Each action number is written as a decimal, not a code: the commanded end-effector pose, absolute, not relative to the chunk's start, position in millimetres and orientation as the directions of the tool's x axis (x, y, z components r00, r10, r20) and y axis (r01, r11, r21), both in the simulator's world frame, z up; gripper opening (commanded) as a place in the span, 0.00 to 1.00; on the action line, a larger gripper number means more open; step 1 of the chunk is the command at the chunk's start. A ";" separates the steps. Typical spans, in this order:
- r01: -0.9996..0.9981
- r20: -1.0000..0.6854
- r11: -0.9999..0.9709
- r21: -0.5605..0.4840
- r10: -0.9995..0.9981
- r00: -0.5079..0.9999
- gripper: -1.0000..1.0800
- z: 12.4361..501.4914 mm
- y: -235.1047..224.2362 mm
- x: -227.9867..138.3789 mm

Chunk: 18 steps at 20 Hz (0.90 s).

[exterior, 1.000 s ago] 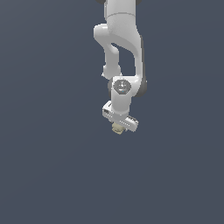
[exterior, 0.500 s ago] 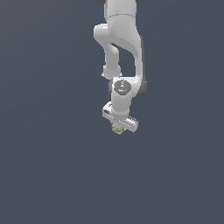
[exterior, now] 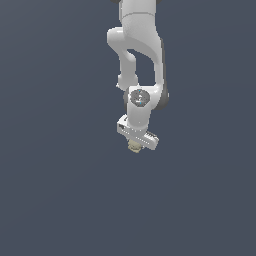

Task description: Pick up the object and move it to a goal position.

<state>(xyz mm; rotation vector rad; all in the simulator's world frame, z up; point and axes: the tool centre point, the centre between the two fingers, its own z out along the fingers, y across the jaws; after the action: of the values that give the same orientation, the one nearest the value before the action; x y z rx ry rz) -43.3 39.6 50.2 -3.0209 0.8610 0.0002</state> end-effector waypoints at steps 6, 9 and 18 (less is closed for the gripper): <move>-0.528 0.001 -0.850 -0.001 -0.528 0.850 0.00 90.9 39.7 -41.0; -0.528 0.001 -0.850 -0.001 -0.528 0.850 0.00 116.3 39.8 -39.8; -0.528 0.001 -0.849 0.000 -0.528 0.849 0.00 213.6 39.8 -34.5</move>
<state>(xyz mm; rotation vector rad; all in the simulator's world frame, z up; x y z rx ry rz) -34.9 39.9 196.3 -3.0203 0.8626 -0.0019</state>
